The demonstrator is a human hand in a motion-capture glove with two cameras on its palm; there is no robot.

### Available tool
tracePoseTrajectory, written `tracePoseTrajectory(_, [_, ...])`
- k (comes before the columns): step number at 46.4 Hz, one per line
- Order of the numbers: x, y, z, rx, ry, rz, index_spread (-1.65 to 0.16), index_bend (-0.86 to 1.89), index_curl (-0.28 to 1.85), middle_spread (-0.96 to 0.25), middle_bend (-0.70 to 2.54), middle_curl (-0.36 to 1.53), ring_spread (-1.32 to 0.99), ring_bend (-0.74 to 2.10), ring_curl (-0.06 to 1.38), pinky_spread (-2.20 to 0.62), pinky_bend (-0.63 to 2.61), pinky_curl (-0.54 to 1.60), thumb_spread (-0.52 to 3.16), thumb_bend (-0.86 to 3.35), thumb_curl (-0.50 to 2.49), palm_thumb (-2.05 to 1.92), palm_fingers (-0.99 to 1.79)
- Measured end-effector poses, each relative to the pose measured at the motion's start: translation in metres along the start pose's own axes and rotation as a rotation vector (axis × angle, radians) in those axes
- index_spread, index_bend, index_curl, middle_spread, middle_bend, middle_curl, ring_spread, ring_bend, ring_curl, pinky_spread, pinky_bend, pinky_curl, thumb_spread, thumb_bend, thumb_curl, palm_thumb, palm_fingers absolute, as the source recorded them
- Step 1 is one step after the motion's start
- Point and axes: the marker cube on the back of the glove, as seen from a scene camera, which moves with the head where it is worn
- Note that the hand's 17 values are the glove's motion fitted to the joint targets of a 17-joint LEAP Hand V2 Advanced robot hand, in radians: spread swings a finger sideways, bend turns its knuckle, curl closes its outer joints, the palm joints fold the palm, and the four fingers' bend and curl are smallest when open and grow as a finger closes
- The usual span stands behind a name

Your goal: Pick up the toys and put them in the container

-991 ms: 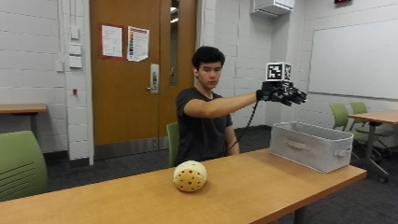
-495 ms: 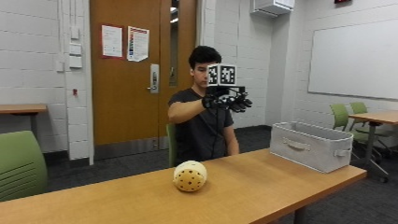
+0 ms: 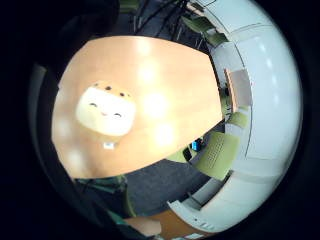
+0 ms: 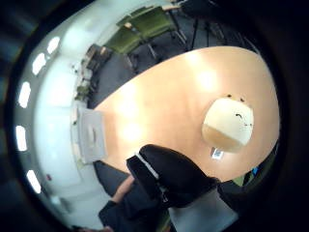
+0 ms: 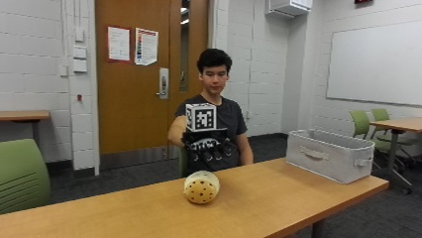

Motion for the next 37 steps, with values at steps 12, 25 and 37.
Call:
tracePoseTrajectory(12, [0.027, -0.006, 0.066, -0.079, -0.029, 0.039, -0.36, 0.16, 0.34, -0.17, 0.24, 0.39, -0.27, 0.28, 0.27, -0.06, 0.79, 0.30, 0.99, -0.08, 0.19, -0.10, -0.07])
tracePoseTrajectory(25, [0.036, -0.008, 0.112, -0.128, -0.112, 0.053, -0.37, 0.15, 0.33, -0.15, 0.17, 0.37, -0.22, 0.20, 0.27, -0.03, 0.78, 0.31, 0.97, -0.08, 0.19, -0.11, -0.07])
tracePoseTrajectory(37, [0.034, 0.004, 0.133, -0.178, -0.059, 0.031, -0.38, 0.16, 0.32, -0.12, 0.15, 0.34, -0.17, 0.18, 0.27, -0.01, 0.93, 0.36, 0.93, -0.07, 0.20, -0.08, -0.04])
